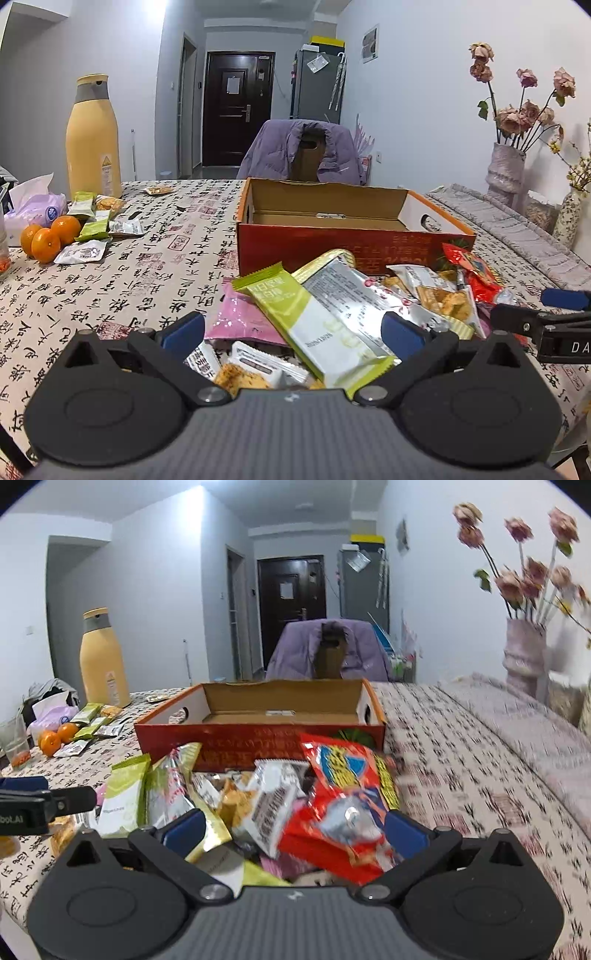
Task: Organize snacks
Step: 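Lower the left gripper onto the green-white snack bar and close it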
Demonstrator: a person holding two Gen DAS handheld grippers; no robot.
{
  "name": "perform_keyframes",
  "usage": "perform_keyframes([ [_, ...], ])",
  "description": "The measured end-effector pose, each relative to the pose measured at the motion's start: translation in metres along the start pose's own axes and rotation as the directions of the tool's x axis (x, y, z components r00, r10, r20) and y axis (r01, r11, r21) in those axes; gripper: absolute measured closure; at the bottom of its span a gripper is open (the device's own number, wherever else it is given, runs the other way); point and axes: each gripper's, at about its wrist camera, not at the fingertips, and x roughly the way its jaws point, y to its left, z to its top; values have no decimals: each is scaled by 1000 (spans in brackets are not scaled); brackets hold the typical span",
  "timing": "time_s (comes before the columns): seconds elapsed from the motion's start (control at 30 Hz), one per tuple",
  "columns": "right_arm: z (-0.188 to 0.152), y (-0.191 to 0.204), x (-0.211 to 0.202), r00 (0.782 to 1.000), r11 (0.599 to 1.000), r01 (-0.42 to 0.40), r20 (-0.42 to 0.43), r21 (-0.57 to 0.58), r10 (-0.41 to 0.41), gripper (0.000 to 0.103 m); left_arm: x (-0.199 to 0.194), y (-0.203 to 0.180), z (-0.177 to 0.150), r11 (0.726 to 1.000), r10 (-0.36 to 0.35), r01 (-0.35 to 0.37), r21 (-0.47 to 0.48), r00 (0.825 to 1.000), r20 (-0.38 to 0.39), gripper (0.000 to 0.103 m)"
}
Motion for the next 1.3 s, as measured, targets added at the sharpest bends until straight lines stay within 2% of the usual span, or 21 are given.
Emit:
perform_keyframes([
  [0.13,10,13,12,1000,998,-16,8,-54,16,21,6,4,4,1000,16,-16,1,1000,-11,0],
  [0.23,16,22,22,999,996,-39,1,-76,39,30,9,6,5,1000,23,-23,1,1000,-19,0],
  [0.27,18,25,27,999,996,-42,-6,-81,42,31,10,7,5,1000,23,-23,1,999,-21,0],
  [0.33,18,29,37,999,996,-37,-34,-75,35,43,12,7,5,1000,22,-22,5,999,-25,0],
  [0.4,16,30,46,998,998,-36,-62,-58,33,51,13,8,5,1000,23,-23,10,999,-29,0],
  [0.77,5,30,60,996,999,-19,-90,-37,16,49,15,14,0,999,32,-31,8,998,-58,0],
  [1.03,4,24,45,997,998,-58,-41,-20,58,69,9,21,-6,998,54,-55,-15,996,-75,0],
  [1.3,4,20,25,998,998,-56,27,-8,56,74,3,28,-11,997,77,-79,-14,993,-85,0],
])
